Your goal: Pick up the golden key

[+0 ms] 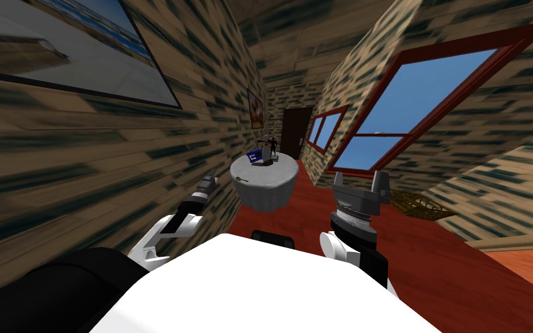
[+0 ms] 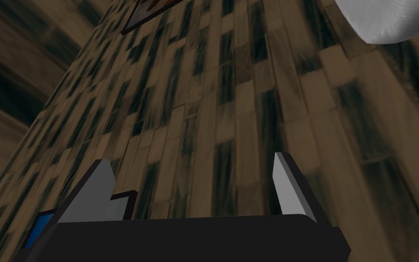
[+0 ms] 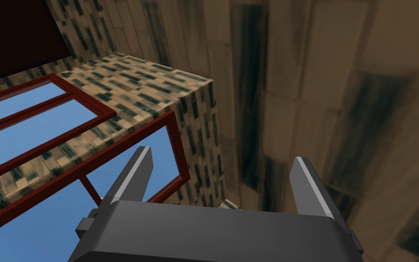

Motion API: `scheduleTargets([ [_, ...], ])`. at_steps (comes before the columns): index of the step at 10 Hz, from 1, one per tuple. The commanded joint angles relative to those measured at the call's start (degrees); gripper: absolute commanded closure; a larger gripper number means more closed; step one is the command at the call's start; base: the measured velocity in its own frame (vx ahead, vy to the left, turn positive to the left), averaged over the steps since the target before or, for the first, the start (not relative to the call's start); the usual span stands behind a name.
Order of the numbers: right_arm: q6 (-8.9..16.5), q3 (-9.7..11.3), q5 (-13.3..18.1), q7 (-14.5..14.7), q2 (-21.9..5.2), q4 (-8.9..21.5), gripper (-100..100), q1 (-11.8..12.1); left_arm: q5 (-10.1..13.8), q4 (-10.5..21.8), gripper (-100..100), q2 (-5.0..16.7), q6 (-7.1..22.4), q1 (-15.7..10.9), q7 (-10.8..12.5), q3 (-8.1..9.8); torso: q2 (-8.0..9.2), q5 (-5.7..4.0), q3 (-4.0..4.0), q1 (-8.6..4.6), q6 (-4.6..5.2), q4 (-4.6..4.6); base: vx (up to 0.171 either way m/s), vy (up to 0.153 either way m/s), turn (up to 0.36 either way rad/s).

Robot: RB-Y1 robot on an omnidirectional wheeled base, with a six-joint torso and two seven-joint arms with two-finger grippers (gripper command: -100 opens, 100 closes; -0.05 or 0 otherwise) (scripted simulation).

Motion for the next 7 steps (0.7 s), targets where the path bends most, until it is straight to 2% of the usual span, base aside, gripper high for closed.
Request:
scheduleTargets([
  [1,0.0,0.0,0.0,0.0,0.0,0.0,0,0.0,0.35,0.23,-100,0.8,2.86,0.15,-0.04,0.92,0.0,0.0,0.0,0.0,0.0,0.0,-0.018,-0.047,-0.02],
  [2,0.0,0.0,0.0,0.0,0.0,0.0,0,0.0,1.21,0.35,-100,2.59,4.48,0.62,0.04,2.86,-0.01,0.01,-0.01,0.02,0.0,0.0,-0.028,-0.054,-0.051],
  [4,0.0,0.0,0.0,0.0,0.0,0.0,0,0.0,1.21,0.35,-100,2.59,6.44,0.62,0.04,2.86,0.0,0.0,0.0,0.01,0.0,0.0,-0.012,-0.038,-0.011],
  [5,0.0,0.0,0.0,0.0,0.0,0.0,0,0.0,2.12,0.49,-100,4.41,8.66,1.06,0.13,4.71,-0.04,0.02,-0.02,0.09,-0.01,-0.01,-0.011,-0.045,-0.053],
  [6,0.0,0.0,0.0,0.0,0.0,0.0,0,0.0,2.12,0.49,-100,4.41,9.93,1.06,0.13,4.71,-0.03,0.01,-0.02,0.04,0.0,-0.01,-0.017,-0.043,-0.03],
  [7,0.0,0.0,0.0,0.0,0.0,0.0,0,0.0,3.08,0.65,-100,6.27,11.97,1.46,0.21,6.44,-0.02,0.01,-0.01,0.04,0.0,-0.01,-0.019,-0.057,-0.073],
])
